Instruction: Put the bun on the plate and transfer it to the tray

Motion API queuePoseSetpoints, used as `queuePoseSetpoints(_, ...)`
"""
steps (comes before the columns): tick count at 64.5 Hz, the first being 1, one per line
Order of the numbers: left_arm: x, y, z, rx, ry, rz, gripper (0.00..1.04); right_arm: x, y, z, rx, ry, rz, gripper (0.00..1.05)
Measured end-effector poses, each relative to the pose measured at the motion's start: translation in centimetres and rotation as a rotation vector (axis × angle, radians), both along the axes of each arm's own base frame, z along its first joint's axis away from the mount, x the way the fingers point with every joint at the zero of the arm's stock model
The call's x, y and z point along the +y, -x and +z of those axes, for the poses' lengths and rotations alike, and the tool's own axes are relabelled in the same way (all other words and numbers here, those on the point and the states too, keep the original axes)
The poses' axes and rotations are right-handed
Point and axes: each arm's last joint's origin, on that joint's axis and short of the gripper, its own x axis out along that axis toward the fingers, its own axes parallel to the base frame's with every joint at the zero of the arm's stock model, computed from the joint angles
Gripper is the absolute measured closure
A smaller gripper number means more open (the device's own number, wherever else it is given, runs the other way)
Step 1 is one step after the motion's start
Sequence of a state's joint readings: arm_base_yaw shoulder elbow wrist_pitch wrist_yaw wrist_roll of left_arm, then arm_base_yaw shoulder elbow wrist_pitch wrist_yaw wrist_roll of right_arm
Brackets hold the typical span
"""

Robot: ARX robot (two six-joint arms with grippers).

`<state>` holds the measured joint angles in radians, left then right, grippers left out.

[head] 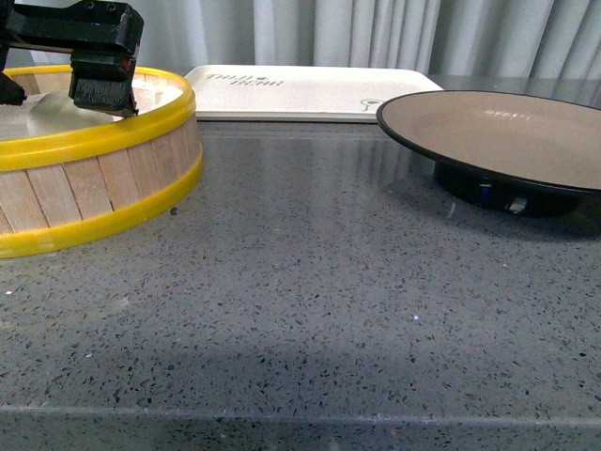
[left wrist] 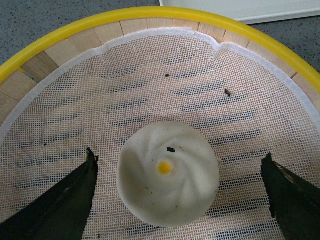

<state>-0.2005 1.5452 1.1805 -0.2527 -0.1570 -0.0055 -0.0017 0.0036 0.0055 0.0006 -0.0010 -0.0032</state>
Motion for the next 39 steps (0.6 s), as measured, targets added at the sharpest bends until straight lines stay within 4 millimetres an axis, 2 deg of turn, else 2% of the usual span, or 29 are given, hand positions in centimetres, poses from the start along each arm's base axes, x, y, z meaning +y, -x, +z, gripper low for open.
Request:
queuePoseSetpoints(10, -0.14, -0.17, -0.39, 0.014, -0.006, 0.001, 0.43, 0.0, 0.0, 0.0, 0.0, 0.0, 0.0, 0.08)
queuePoseSetpoints(28, -0.36, -0.15, -0.33, 0.01, -0.015, 0.001, 0.82, 0.0, 0.0, 0.0, 0.0, 0.0, 0.0, 0.08)
queuePoseSetpoints(32, -0.42, -0.19, -0.13, 0.004, -0.015, -0.002, 0.94, 0.0, 0.0, 0.0, 0.0, 0.0, 0.0, 0.08)
queuePoseSetpoints(36, -0.46, -0.26, 0.21, -0.005, -0.016, -0.005, 1.0, 0.0, 0.0, 0.0, 0.0, 0.0, 0.0, 0.08)
queuePoseSetpoints(39, -0.49, -0.33, 0.58, -0.015, -0.017, -0.007, 1.0, 0.0, 0.0, 0.0, 0.0, 0.0, 0.0, 0.08)
